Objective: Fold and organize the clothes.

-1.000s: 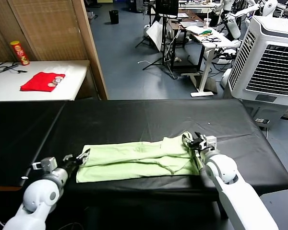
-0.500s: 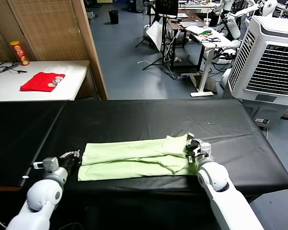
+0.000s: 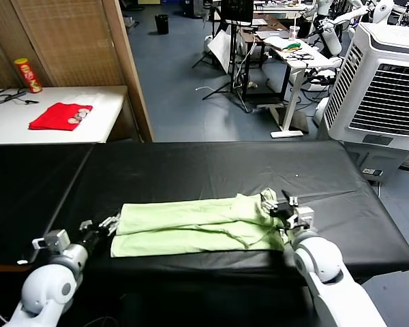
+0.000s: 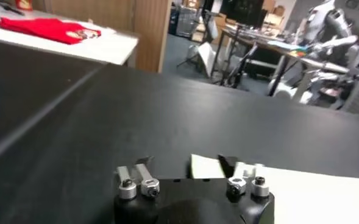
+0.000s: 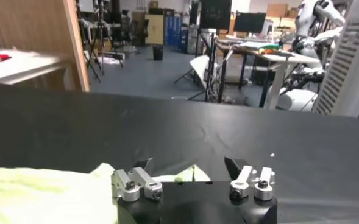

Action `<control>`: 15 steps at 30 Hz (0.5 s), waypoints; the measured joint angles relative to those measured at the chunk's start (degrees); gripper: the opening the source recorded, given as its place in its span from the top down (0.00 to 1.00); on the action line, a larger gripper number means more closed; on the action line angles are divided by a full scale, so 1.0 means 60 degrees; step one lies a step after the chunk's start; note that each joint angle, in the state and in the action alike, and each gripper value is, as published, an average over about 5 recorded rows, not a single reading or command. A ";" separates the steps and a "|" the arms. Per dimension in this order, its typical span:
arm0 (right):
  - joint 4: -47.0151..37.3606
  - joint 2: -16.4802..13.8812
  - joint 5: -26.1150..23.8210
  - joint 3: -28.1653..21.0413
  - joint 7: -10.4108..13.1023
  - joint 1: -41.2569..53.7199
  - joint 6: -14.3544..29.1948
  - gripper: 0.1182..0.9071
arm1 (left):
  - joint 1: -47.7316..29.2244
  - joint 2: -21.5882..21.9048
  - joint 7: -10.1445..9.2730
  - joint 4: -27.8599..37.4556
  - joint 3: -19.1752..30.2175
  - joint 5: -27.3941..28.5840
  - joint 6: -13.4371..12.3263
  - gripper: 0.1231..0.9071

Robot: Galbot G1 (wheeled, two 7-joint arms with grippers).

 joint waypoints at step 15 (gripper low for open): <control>0.0591 0.0032 -0.0053 0.0184 -0.0036 -0.0389 -0.0010 0.14 | 0.0158 -0.0468 0.0289 0.0262 0.0230 0.0011 -0.0076 0.51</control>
